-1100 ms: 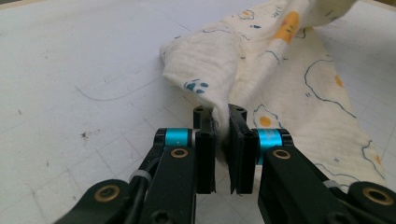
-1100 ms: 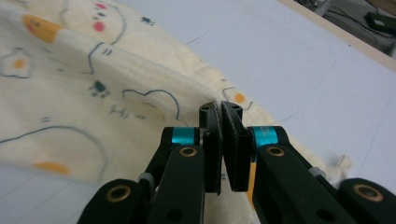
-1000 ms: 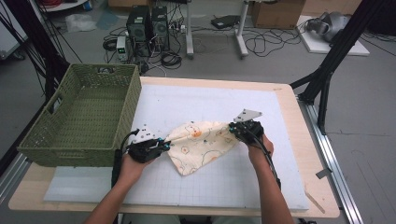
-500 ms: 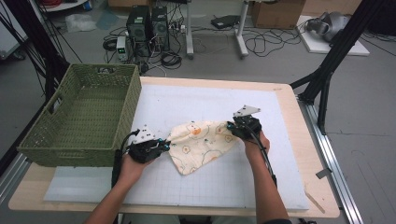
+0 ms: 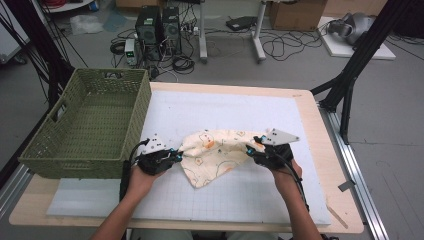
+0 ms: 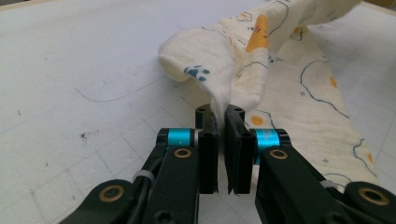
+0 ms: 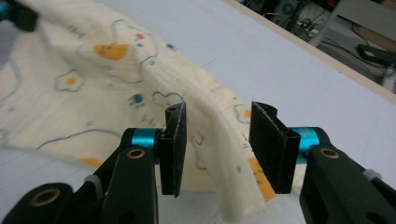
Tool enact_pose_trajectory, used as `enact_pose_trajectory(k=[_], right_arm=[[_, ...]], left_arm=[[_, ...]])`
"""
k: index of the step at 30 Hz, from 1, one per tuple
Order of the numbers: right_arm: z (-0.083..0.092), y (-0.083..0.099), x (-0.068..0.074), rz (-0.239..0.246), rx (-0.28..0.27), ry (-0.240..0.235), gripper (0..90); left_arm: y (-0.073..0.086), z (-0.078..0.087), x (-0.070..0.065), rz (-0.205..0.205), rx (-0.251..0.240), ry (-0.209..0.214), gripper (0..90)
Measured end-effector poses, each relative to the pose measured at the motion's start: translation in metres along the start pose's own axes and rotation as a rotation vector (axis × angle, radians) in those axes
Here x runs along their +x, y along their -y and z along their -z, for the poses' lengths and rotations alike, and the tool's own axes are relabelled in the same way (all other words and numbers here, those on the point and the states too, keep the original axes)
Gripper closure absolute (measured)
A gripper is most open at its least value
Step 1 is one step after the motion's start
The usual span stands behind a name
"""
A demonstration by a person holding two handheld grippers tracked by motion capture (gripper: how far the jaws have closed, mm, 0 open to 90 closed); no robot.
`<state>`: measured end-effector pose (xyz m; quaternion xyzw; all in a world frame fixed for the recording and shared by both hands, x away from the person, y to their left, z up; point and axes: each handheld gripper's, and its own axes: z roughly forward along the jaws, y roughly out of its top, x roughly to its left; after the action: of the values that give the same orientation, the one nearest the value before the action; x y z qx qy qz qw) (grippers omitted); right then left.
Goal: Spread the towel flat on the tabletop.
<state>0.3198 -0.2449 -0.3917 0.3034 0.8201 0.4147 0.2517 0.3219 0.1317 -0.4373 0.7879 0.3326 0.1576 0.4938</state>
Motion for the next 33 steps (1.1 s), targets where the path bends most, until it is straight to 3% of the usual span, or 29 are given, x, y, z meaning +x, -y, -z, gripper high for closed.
enact_pose_trajectory(k=[1,2,5,9,10,12,16,17,22,25,26,28,31,32,33], right_arm=[[0.001,0.005,0.009,0.014,0.003,-0.055,63.8],[0.000,0.007,0.014,0.027,0.018,-0.078,65.3],[-0.008,0.014,0.024,0.054,0.065,-0.097,67.0],[-0.010,0.016,0.027,0.041,0.050,-0.108,64.7],[-0.009,0.016,0.028,0.041,0.050,-0.105,63.7],[-0.008,0.016,0.027,0.039,0.051,-0.101,63.4],[-0.003,0.018,0.028,0.037,0.041,-0.108,63.2],[-0.003,0.018,0.028,0.036,0.041,-0.107,62.8],[0.006,0.026,0.025,0.010,0.033,-0.096,62.1],[0.011,0.027,0.027,0.012,0.025,-0.106,62.1],[0.011,0.027,0.027,0.012,0.025,-0.106,62.1],[0.011,0.029,0.027,0.011,0.027,-0.112,62.2],[0.010,0.031,0.026,0.006,0.034,-0.118,62.4],[0.009,0.034,0.027,-0.005,0.040,-0.123,62.6],[0.008,0.035,0.027,-0.007,0.042,-0.129,62.6]], left_arm=[[0.000,0.000,0.000,0.001,0.000,0.000,84.0],[0.000,0.000,0.000,0.001,0.001,0.001,83.9],[0.000,0.000,0.000,0.001,0.000,0.000,83.7],[0.000,0.000,0.000,0.009,-0.006,-0.002,78.5],[0.000,0.000,0.000,0.018,-0.006,-0.009,63.0],[-0.002,0.001,0.000,0.028,-0.013,-0.034,50.9],[-0.010,0.006,-0.005,-0.023,-0.063,-0.040,45.5],[-0.016,0.005,-0.009,-0.051,-0.088,-0.017,45.4],[-0.025,-0.008,-0.016,-0.098,-0.071,0.030,43.3],[-0.031,-0.028,-0.027,-0.138,-0.022,0.119,42.5],[-0.033,-0.036,-0.031,-0.156,0.005,0.139,42.7],[-0.038,-0.052,-0.038,-0.183,0.058,0.133,44.8],[-0.042,-0.070,-0.040,-0.174,0.118,0.077,52.7],[-0.043,-0.077,-0.039,-0.181,0.169,0.058,73.2],[-0.044,-0.080,-0.038,-0.168,0.168,0.054,80.6]])
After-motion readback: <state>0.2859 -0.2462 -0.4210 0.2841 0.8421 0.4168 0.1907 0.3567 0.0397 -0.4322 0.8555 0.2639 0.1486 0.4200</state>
